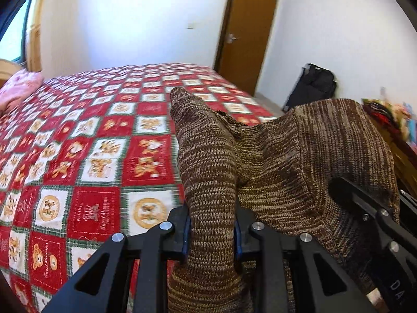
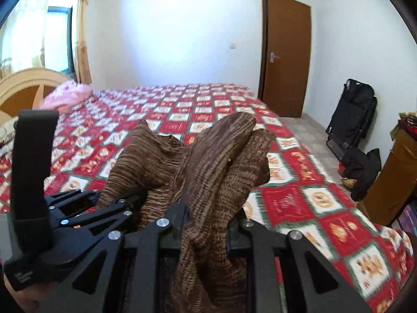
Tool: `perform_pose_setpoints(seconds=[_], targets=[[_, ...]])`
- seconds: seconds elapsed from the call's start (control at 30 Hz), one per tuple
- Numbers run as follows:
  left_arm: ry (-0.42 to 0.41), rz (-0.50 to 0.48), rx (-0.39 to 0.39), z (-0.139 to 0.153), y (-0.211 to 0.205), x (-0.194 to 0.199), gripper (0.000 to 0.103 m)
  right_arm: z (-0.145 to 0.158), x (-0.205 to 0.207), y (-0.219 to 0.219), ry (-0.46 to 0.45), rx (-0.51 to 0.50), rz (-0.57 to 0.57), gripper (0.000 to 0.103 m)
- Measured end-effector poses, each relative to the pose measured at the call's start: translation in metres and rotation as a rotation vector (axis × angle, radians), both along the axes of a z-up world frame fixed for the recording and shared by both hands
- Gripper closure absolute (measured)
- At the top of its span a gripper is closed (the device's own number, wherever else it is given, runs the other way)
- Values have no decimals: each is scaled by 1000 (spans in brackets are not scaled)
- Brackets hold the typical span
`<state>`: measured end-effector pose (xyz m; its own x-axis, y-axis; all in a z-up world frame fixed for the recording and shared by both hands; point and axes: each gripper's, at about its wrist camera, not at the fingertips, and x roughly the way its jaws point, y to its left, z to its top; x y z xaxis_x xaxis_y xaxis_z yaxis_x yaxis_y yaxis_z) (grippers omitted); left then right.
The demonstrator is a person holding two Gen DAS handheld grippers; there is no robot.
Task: Fold small clothes
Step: 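Lift the sweater edge with both tools and fold it over the bundle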
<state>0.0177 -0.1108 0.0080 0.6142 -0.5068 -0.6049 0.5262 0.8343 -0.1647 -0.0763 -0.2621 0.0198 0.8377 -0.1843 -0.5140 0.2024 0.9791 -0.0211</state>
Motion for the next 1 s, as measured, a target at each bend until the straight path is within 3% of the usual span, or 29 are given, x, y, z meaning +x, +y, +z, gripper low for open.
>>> perform_pose_setpoints(seconds=[0.23,0.5,0.77,1.0], targets=[[-41,-170,11,21,-50,-57,78,31,-63,-26,-49,13,-96,80],[-10,-285,80,-11,-137,-84,78,9,-91,-94,-14,74,-275,80],[-4,-295,138,-32,-178,-82,78,-27,-99,-147,37,147,-367,80],[-26,-288,154,-37,-187,-84,78,-35,-104,-155,27,158,-371,81]])
